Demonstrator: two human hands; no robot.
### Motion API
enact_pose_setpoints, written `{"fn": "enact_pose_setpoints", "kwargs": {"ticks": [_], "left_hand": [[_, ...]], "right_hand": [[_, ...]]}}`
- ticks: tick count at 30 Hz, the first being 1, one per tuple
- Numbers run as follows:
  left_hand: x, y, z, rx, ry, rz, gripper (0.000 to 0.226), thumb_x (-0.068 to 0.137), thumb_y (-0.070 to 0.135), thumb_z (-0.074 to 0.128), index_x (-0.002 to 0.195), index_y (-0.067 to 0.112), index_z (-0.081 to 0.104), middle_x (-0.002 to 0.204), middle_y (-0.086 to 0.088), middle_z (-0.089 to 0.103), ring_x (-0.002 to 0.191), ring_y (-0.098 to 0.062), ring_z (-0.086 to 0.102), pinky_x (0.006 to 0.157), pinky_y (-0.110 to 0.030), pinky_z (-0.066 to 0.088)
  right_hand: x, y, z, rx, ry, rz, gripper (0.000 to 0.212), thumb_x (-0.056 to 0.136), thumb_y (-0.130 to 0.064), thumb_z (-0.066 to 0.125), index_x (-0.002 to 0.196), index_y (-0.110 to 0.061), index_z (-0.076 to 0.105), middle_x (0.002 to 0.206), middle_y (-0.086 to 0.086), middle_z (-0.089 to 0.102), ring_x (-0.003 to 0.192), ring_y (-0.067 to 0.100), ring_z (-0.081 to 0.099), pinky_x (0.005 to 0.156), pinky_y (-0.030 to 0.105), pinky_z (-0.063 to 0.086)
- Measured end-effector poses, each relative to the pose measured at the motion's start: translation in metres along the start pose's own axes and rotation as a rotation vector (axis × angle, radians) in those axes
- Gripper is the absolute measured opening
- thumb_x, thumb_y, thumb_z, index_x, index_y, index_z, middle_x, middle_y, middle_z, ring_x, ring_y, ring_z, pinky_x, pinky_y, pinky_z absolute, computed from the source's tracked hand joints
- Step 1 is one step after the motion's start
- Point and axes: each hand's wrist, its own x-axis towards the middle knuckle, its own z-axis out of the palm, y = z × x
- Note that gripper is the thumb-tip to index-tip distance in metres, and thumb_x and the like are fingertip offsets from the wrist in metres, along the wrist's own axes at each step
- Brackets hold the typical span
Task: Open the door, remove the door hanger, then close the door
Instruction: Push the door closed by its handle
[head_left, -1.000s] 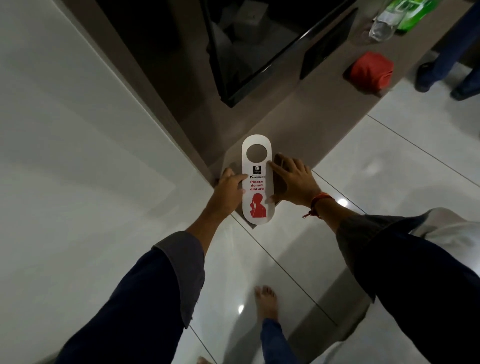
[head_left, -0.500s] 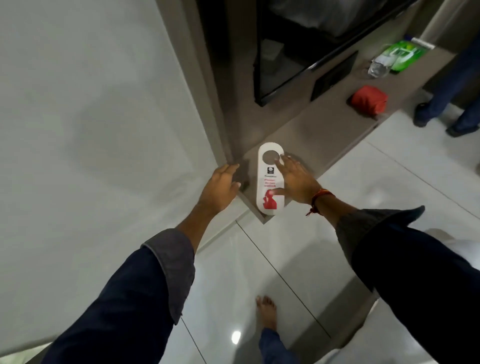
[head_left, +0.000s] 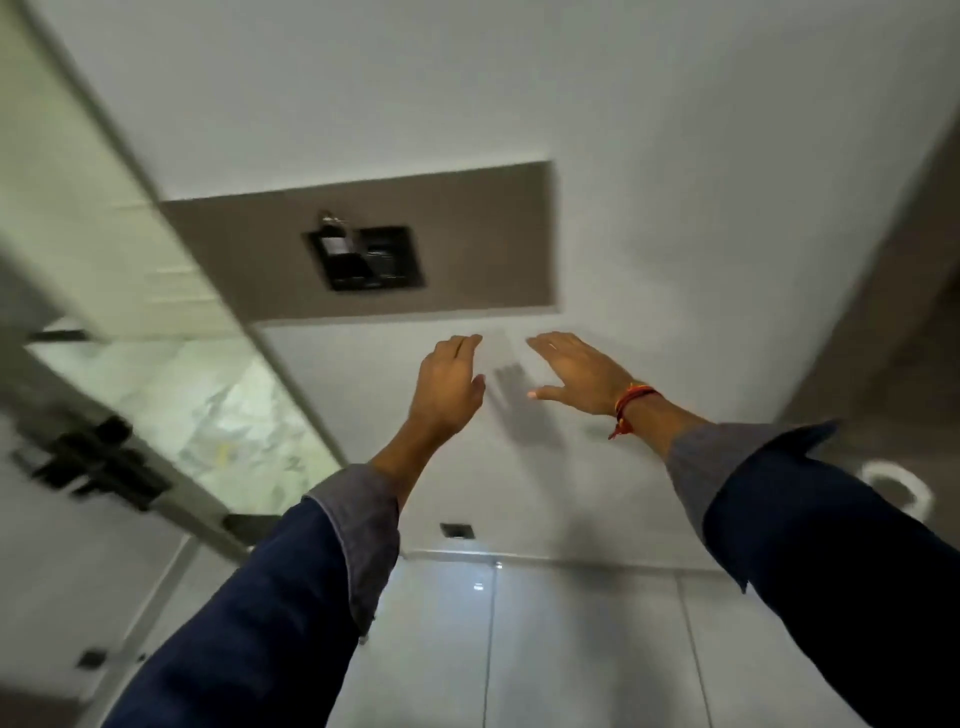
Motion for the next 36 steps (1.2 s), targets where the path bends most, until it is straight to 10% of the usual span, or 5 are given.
{"fn": "enact_pose_setpoints", "kwargs": {"ticks": [11,21,36], "left_hand": [[-0.187,-0.244,-0.214,0.255,0.746,-0.783,0.03,0.096,0.041,0.056,0.1,0.012,0.052,0.105,-0.012,0.054,0.099,-0.034,0.051,0.086,-0.048,0.042],[-0.233,-0.36,-0.242,0.143,-0.006,-0.682,0.076,0.102,0.028,0.054,0.162,0.021,0.008,0.171,0.0,0.009,0.157,-0.026,0.012,0.124,-0.057,0.021],[-0.162,-0.445,-0.224,0.276,0.068,-0.26,0.06,0.104,0.015,0.047,0.157,0.03,0.022,0.165,0.003,0.031,0.154,-0.018,0.023,0.124,-0.045,0.024]], "right_hand": [[0.129,-0.357,-0.004,0.023,0.047,-0.634,0.093,0.103,-0.058,0.058,0.173,-0.019,0.011,0.18,0.007,0.013,0.168,0.028,0.016,0.135,0.039,0.017],[0.193,-0.515,-0.032,-0.401,0.603,-0.949,0.103,0.099,-0.064,0.057,0.172,-0.008,0.013,0.18,0.016,0.004,0.169,0.035,0.01,0.136,0.053,0.021],[0.304,-0.492,-0.044,-0.593,0.921,-0.847,0.112,0.099,-0.084,0.03,0.17,-0.003,0.0,0.18,0.014,-0.008,0.169,0.029,-0.008,0.137,0.052,0.009]]}}
